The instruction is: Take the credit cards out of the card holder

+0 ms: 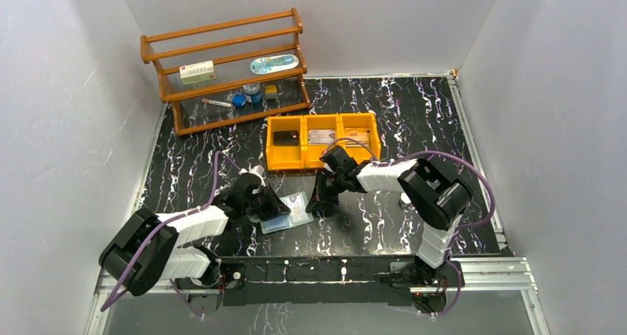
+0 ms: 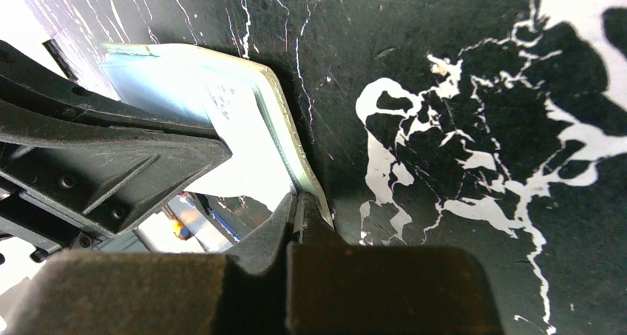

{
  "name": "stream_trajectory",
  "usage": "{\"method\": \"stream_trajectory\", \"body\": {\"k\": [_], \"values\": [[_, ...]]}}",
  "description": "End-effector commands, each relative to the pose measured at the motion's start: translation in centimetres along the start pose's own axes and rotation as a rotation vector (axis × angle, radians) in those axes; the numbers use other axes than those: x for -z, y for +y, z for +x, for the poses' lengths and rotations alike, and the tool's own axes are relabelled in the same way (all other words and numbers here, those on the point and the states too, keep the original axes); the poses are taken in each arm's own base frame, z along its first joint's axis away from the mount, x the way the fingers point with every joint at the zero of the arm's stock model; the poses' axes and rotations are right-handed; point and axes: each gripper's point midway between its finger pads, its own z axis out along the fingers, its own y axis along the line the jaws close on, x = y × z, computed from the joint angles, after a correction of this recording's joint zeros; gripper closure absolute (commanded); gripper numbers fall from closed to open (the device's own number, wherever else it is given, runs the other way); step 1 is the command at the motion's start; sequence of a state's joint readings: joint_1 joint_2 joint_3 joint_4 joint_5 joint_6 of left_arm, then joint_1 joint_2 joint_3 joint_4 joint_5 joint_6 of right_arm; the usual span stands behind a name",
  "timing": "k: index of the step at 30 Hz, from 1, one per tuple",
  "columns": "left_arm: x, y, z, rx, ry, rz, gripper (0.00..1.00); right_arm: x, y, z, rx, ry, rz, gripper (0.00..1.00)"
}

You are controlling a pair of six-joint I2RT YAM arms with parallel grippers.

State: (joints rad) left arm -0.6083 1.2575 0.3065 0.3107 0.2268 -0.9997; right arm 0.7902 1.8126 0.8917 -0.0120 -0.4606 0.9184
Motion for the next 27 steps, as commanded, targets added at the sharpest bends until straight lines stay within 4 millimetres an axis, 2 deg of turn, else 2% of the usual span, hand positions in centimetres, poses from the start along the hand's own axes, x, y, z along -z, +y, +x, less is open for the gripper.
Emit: {"method": "stream_trajectory", "body": {"k": [1,2,6,10,17,21,27], "values": [[-0.1,-1.3,1.6,-0.033,0.063,0.075,0.97,-2.4,-2.7,3.6,-0.025,0.101,0.075,1.0],[0.0,-1.7,1.6,-0.037,0.063,0.087,0.99,-2.4,-2.7,3.6,-0.024,0.101,0.074,1.0],[0.4,-2.1,1.1,-0.059,0.058,0.076,1.0,-2.1,-2.4,3.4,-0.023,0.085,0.069,1.0],[1.1,-1.6,0.5,-0.095,0.043,0.008,1.0,-1.6,-2.3,2.5,-0.017,0.039,0.097,0.94],[2.0,-1.0,0.2,-0.12,0.032,-0.043,1.0,-1.2,-0.1,2.1,0.011,0.04,0.018,0.86],[2.2,-1.1,0.0,-0.121,0.022,-0.043,1.0,-0.9,1.0,1.8,0.027,0.03,-0.018,1.0],[2.8,-0.7,-0.3,-0.126,0.004,-0.083,1.0,-0.2,0.8,1.1,0.002,-0.025,-0.009,1.0]]}}
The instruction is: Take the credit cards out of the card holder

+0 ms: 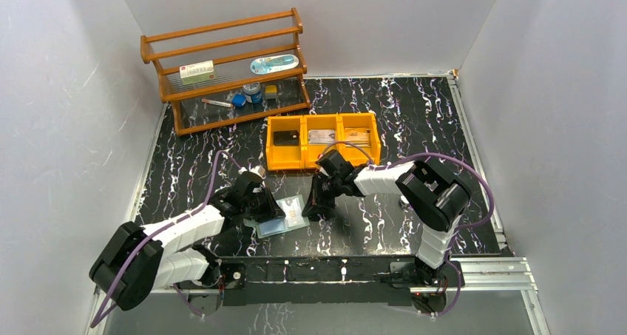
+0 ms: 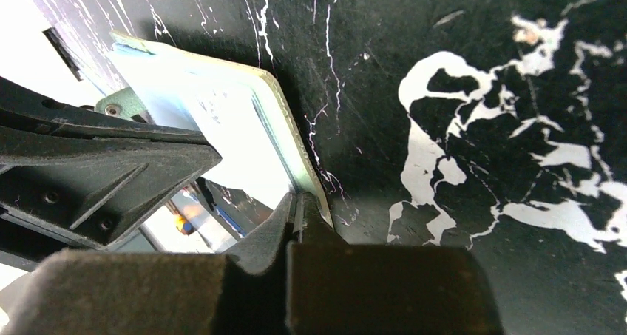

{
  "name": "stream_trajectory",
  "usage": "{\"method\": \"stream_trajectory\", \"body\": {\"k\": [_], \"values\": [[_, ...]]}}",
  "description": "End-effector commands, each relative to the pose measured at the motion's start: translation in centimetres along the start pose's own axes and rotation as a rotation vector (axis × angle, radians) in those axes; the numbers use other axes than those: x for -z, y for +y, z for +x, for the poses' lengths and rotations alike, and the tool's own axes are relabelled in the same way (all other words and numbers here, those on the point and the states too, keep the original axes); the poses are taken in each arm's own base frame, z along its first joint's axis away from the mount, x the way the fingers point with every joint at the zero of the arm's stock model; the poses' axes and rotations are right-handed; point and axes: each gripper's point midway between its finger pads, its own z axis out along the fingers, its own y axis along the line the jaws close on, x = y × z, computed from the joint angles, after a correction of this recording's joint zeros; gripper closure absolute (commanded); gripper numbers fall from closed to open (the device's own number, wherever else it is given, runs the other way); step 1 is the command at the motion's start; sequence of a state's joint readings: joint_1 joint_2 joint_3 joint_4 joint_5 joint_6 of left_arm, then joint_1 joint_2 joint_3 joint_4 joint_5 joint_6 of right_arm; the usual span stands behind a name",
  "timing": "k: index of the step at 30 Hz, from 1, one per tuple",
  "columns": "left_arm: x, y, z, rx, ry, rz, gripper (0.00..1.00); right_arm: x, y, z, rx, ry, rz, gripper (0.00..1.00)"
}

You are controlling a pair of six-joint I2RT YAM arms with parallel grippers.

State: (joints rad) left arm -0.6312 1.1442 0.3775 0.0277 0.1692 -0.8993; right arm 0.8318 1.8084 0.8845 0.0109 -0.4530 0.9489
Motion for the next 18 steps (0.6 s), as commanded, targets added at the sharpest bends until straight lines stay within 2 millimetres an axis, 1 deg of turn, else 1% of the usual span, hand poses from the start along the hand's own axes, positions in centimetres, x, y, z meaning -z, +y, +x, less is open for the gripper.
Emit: {"method": "stream_trajectory", "body": {"k": [1,5,15,16,18], "values": [[1.0,-1.4,-0.9,-0.029,-0.026,0.018,1.0,0.5,-0.1,-0.2,-0.016,-0.046,-0.004,1.0],[1.1,-0.9,-0.8,-0.031,-0.026,0.001,1.0,0.9,-0.8,-0.3,-0.038,-0.062,-0.001,1.0],[1.5,0.0,-0.7,-0.039,-0.029,-0.038,1.0,0.9,-1.4,-0.3,-0.044,-0.069,0.022,1.0],[1.5,0.0,-0.7,-0.042,-0.031,-0.041,1.0,1.4,-0.8,-0.5,-0.032,-0.08,0.009,1.0],[1.6,-0.2,-0.7,-0.049,-0.031,-0.032,0.99,1.6,-0.1,-0.6,-0.009,-0.081,-0.013,1.0]]}}
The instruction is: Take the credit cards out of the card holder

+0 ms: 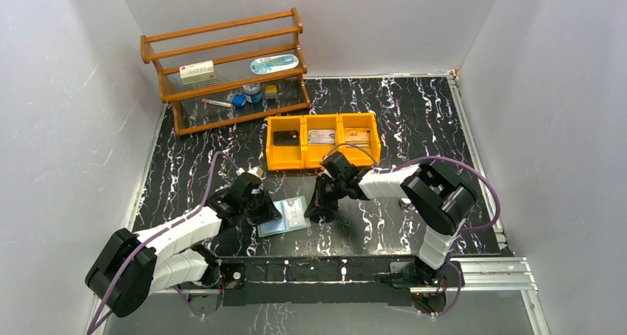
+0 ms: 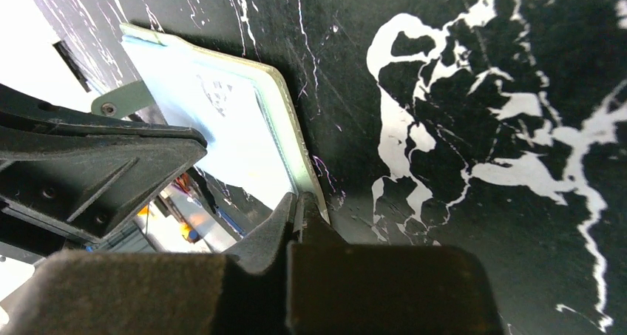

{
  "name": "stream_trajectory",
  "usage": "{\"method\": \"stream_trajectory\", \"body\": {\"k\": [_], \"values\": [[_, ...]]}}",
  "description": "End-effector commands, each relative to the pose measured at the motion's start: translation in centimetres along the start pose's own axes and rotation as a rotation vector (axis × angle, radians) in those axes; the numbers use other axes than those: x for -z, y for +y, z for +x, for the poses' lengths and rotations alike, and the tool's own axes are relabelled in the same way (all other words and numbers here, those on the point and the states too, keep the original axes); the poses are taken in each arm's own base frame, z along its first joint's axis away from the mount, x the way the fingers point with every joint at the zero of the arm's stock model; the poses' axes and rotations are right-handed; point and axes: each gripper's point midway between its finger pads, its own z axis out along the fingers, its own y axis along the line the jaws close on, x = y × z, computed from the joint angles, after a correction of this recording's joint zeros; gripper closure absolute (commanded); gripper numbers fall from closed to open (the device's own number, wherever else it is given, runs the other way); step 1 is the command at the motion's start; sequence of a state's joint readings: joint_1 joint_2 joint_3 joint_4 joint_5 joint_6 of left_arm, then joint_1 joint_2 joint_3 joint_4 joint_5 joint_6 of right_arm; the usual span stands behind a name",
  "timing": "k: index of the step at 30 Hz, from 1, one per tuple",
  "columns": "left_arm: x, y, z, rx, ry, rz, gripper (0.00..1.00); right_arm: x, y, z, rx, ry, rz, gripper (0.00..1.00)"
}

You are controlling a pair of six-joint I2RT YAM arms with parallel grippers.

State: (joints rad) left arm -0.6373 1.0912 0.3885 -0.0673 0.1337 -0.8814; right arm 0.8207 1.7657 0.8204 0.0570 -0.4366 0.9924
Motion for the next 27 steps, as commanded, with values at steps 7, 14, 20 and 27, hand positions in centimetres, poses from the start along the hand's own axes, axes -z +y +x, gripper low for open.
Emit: {"method": "stream_trajectory", "body": {"k": [7,14,20,27], "values": [[0.5,-3.7,-1.1,-0.049,-0.003,0.14,0.65,1.7,2.5,-0.8,0.06,-0.042,-0.069,1.0],[0.9,-1.4,-1.7,-0.013,-0.045,0.003,0.5,1.2,1.6,-0.9,0.088,-0.028,-0.004,0.76],[2.3,1.5,-1.9,-0.007,-0.083,-0.141,0.37,-0.6,0.6,0.0,0.119,0.037,0.045,0.67],[1.6,3.8,0.5,0.025,-0.011,-0.199,0.4,-1.3,0.7,0.3,0.101,0.034,0.063,0.68]]}}
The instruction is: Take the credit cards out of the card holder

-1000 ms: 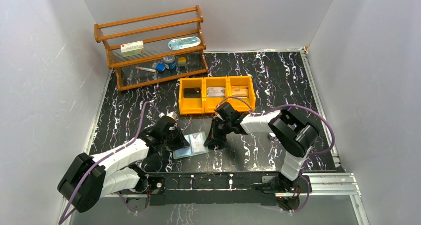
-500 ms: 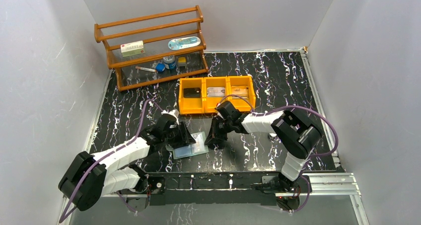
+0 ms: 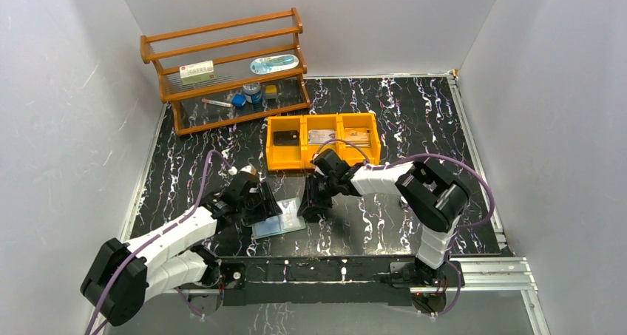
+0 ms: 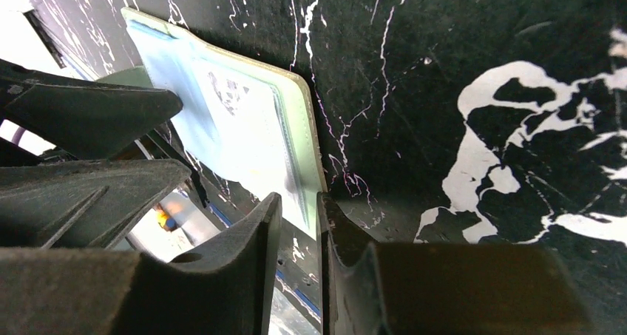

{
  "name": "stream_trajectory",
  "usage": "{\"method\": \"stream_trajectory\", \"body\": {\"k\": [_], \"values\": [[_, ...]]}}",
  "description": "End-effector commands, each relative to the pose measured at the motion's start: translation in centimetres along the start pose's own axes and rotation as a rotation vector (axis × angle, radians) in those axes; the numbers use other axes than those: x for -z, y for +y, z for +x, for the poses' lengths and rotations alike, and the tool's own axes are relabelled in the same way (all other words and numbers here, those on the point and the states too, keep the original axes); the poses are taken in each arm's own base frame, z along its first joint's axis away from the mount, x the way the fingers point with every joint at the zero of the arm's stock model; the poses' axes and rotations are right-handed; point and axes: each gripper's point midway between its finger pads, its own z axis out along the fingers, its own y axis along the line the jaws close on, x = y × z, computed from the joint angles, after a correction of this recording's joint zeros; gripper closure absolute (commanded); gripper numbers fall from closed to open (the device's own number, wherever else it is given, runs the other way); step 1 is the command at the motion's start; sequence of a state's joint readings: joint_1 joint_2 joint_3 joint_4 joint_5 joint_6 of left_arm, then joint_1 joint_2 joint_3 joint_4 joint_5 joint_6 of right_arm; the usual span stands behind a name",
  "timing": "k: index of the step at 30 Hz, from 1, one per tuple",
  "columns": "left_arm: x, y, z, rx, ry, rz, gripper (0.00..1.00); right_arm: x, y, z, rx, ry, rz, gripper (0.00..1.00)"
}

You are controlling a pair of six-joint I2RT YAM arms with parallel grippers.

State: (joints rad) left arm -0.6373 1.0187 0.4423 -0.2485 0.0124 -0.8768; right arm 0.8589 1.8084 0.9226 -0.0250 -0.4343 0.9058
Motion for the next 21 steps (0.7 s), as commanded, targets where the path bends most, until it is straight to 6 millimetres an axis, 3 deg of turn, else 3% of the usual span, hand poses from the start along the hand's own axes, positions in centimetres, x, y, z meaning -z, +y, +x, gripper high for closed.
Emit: {"method": "stream_trajectory", "body": {"k": [1,6,11,15,21], "values": [[-0.5,2.6,2.1,0.028,0.062,-0.093,0.42,-0.3,-0.4,-0.1,0.007,-0.027,0.049,0.68],[-0.8,3.4,3.0,0.05,0.072,-0.094,0.45,1.4,0.2,-1.5,0.053,-0.106,0.108,0.67],[-0.8,3.3,2.9,0.046,0.071,-0.092,0.46,2.4,2.5,-2.0,0.125,-0.127,0.071,0.65],[-0.8,3.2,2.8,0.044,0.069,-0.092,0.46,1.5,3.3,-1.3,0.145,-0.091,0.045,0.62],[-0.7,3.1,2.8,0.043,0.068,-0.084,0.47,-1.1,0.9,-0.2,0.095,-0.012,0.111,0.61]]}}
